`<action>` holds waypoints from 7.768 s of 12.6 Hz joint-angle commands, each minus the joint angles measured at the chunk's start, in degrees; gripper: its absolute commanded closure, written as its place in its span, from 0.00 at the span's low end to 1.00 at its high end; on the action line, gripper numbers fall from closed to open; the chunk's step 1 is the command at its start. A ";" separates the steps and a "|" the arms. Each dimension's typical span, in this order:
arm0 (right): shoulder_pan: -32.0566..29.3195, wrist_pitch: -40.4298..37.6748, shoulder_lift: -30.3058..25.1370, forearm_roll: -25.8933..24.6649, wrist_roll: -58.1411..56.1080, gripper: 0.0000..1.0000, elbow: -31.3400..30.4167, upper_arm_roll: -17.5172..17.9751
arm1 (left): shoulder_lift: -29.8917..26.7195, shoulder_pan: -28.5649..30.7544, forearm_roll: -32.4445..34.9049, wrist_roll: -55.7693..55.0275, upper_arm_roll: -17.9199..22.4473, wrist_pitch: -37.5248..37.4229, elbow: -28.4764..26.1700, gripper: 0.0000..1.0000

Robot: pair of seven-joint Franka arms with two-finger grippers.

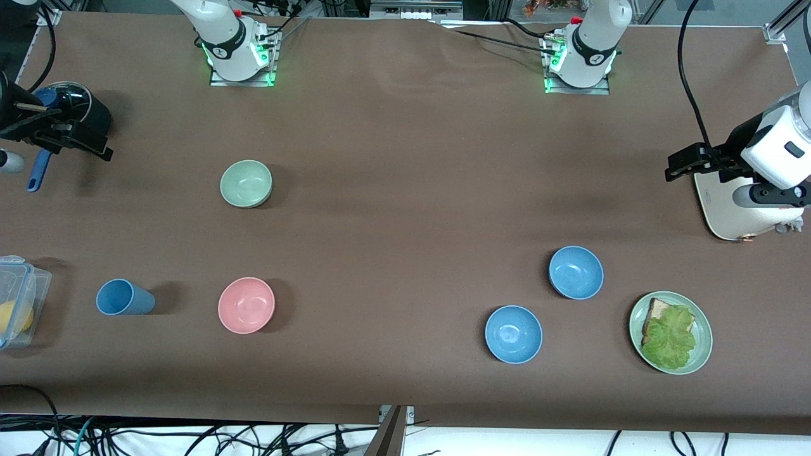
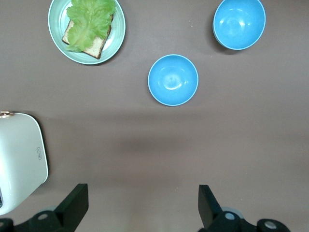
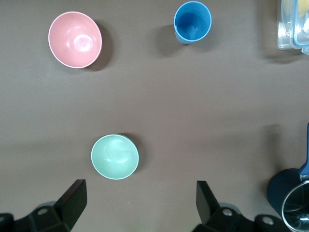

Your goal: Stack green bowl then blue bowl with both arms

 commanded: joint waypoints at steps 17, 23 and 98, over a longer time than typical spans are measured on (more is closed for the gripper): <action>0.44 -1.31 0.55 0.50 -0.77 0.00 1.40 -0.63 | -0.05 -0.23 1.27 -0.27 -0.18 -0.67 0.60 0.00; 0.44 -3.14 0.46 0.59 0.54 0.00 0.25 -0.46 | 0.30 -0.14 1.27 -0.27 -0.18 -0.67 0.69 0.00; -1.84 3.53 -1.56 -1.17 -13.25 0.01 -3.53 0.86 | 17.63 -6.36 -6.71 5.81 -0.27 38.29 -17.43 1.00</action>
